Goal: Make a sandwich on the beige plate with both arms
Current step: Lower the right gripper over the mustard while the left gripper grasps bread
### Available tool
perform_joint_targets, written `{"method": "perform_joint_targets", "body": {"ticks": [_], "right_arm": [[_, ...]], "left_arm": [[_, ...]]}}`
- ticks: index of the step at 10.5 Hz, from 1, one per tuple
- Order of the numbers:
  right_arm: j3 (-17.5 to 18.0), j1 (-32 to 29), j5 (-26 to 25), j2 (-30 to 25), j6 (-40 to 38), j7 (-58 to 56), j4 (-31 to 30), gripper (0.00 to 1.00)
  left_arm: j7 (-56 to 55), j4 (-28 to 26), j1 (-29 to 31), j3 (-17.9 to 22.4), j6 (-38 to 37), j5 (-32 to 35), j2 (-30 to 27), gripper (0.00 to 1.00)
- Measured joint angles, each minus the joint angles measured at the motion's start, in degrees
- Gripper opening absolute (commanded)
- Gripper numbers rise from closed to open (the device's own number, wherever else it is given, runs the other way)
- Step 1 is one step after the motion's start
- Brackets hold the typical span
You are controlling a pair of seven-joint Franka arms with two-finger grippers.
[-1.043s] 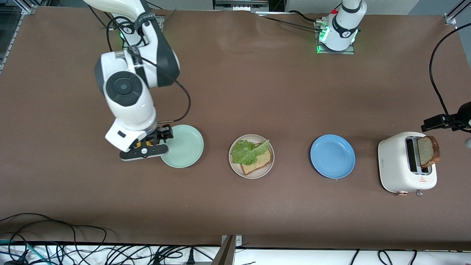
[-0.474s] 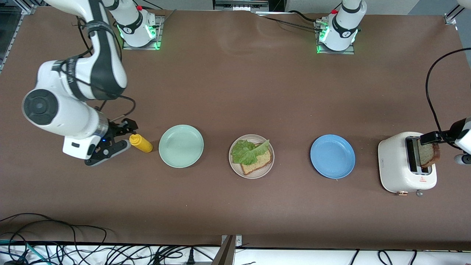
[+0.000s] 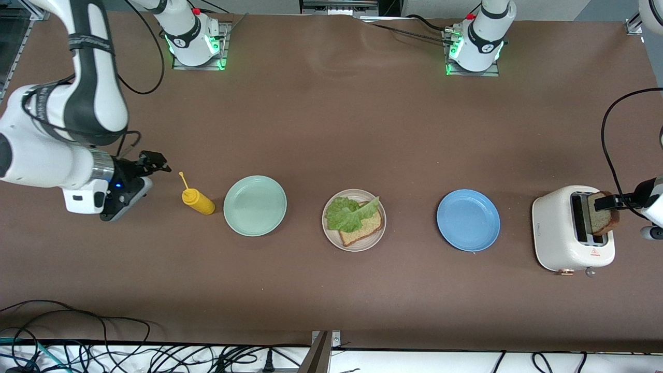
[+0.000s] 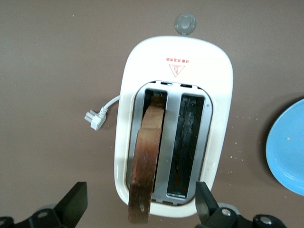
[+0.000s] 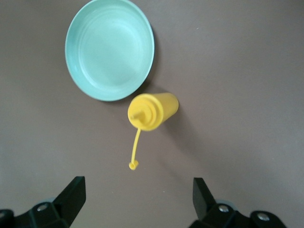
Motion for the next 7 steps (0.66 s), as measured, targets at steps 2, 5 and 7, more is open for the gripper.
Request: {"method": "perform_joint_targets", "body": {"ticks": [2,5,7], "right_arm": [[0.0,-3.6,5.0,0.1,0.0,-11.7,-3.3,1.00],[-0.1,-7.4,9.9,1.0,0.0,-26.2,-5.6,1.00],[0.0,-8.9,14.9,3.1,0.1,-35.1,-6.0,1.00]], "left_arm": [[0.0,0.0,0.0,-0.1,1.7,0.0,1.0,0.65],[0.2,0.0,-0.1,-0.3,1.9,0.0,1.8,0.06],[0.3,0.0,-0.2,-0.3,1.9,0.0,2.1,0.00]]}}
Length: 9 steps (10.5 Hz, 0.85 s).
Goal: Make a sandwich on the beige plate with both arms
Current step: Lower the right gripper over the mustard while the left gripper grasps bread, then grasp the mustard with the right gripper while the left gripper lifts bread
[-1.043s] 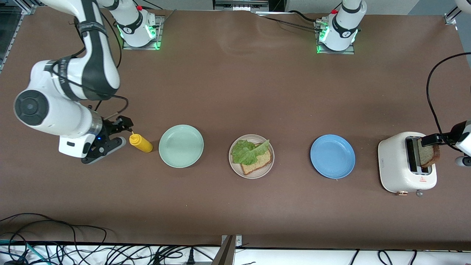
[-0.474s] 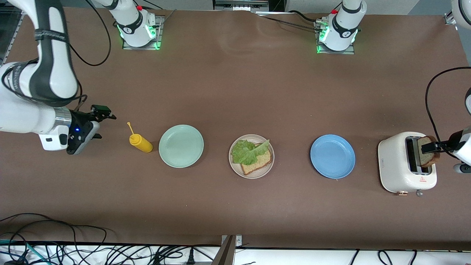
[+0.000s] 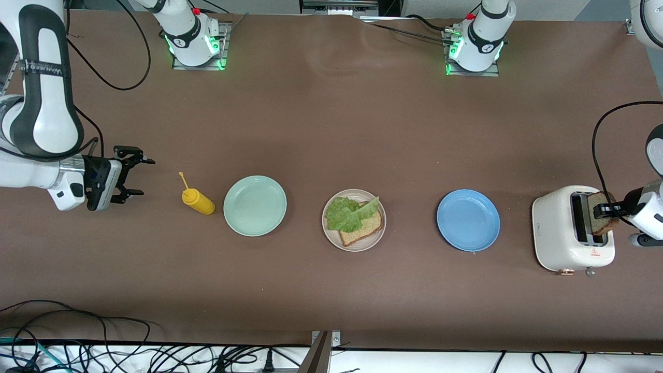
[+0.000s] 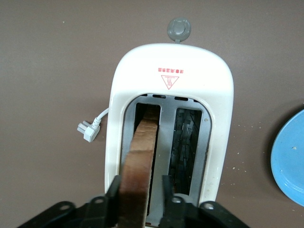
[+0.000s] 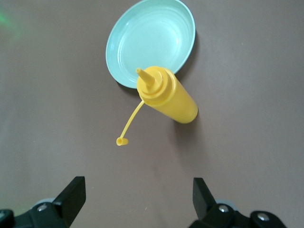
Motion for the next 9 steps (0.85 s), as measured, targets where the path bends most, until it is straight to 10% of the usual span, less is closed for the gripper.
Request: {"method": "perform_joint_targets", "body": {"ticks": [9], "right_arm": [[0.6,-6.3,31.1,15.0,-3.2,-36.2,0.1,1.00]], "left_arm": [[0.1,3.4,-0.5,-0.3,-0.6,0.8,0.0,0.00]]}}
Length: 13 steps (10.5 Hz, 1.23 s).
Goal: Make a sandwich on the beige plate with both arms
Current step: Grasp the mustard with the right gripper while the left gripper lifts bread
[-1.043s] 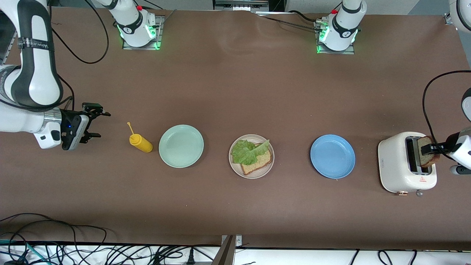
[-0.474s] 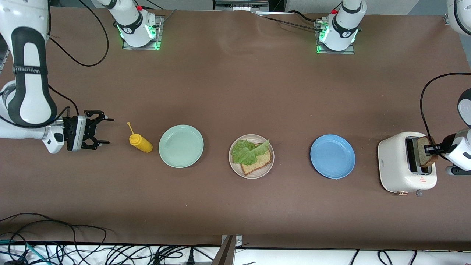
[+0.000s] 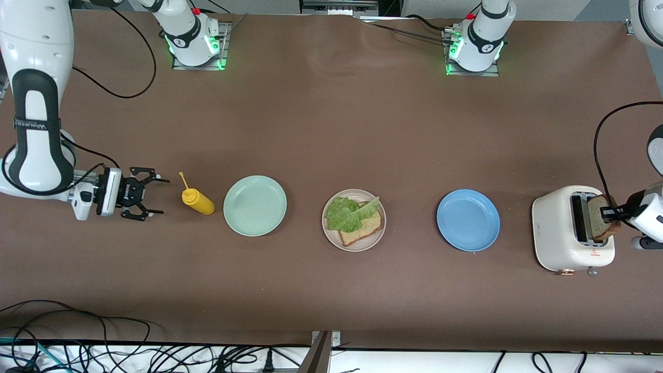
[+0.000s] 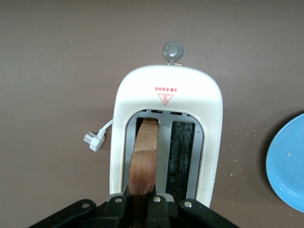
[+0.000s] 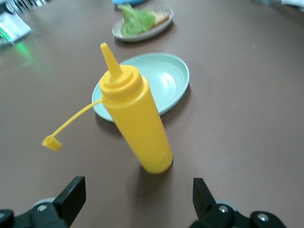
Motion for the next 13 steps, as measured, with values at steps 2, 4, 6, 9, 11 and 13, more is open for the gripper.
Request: {"method": "perform_joint_targets", "body": {"ticks": [2,4,6,9,11,13], "right_arm": [[0.1,-0.4,5.1,4.4,-3.5,-4.1,1.7,1.00],[0.4,-0.8,7.9,6.3,-4.5,-5.6,2.6,1.00],[1.5,-0.9,9.9,6.6,-4.7,-6.0,2.9,1.00],[4.0,-1.0,12.6,7.2,-4.7,-7.3,2.9,1.00],[5.4,-1.0,13.9,8.1,-4.8,-8.3,2.9,0.78],[6.3,-1.0,14.5,8.2,-4.8,-8.5,3.0,0.31]], "left_arm": [[0.0,2.8,0.0,0.0,-1.1,0.0,-0.1,0.00],[0.0,5.4,0.0,0.0,-2.9,0.0,-0.1,0.00],[0.0,8.3,-0.4,-0.4,-5.0,0.0,-0.1,0.00],[0.0,9.7,-1.5,-0.7,-8.4,0.0,-0.1,0.00],[-0.2,10.2,-3.1,-0.9,-10.8,-1.9,-0.1,0.00],[-0.2,10.2,-3.8,-0.9,-13.4,-8.2,-0.1,0.00]]}}
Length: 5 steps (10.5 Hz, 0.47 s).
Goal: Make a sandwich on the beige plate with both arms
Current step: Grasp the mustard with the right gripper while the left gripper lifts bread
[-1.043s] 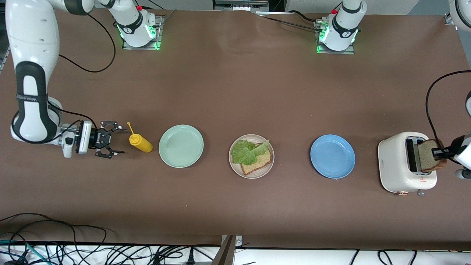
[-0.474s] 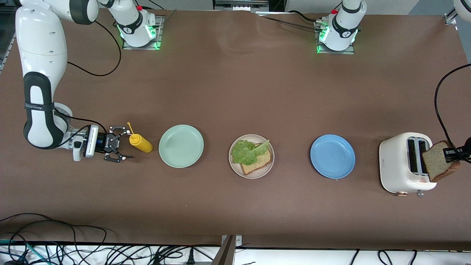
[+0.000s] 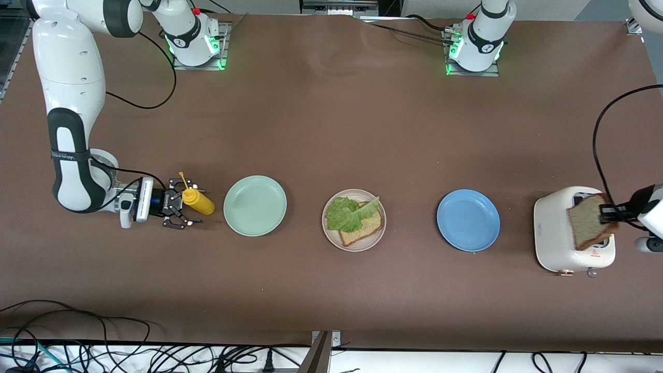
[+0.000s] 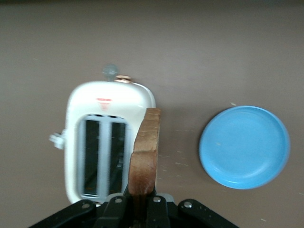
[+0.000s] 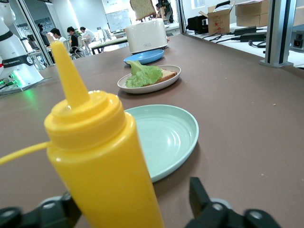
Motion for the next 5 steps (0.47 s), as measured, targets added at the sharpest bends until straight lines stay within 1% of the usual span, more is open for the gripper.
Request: {"method": "perform_joint_targets", "body": {"ticks": [1,2,3,4,5], "right_arm": [[0.0,0.0,0.1,0.0,0.0,0.0,0.0,0.14],[0.0,0.0,0.1,0.0,-0.1,0.0,0.1,0.06],[0.0,0.0,0.1,0.0,-0.1,0.0,0.1,0.04],[0.0,0.0,0.1,0.0,-0.1,0.0,0.1,0.00],[0.1,0.0,0.1,0.0,-0.1,0.0,0.2,0.00]], "left_arm": [[0.0,0.0,-0.1,0.0,-1.3,-2.8,0.0,0.00],[-0.6,0.0,-0.5,-0.1,-2.5,-5.2,0.0,0.00],[-1.6,0.0,-0.9,-0.2,-3.9,-6.8,0.0,0.00],[-2.3,-0.1,-1.2,-0.7,-5.1,-7.5,0.1,0.00],[-3.2,-0.2,-1.5,-1.7,-6.0,-7.8,0.1,0.00]]}}
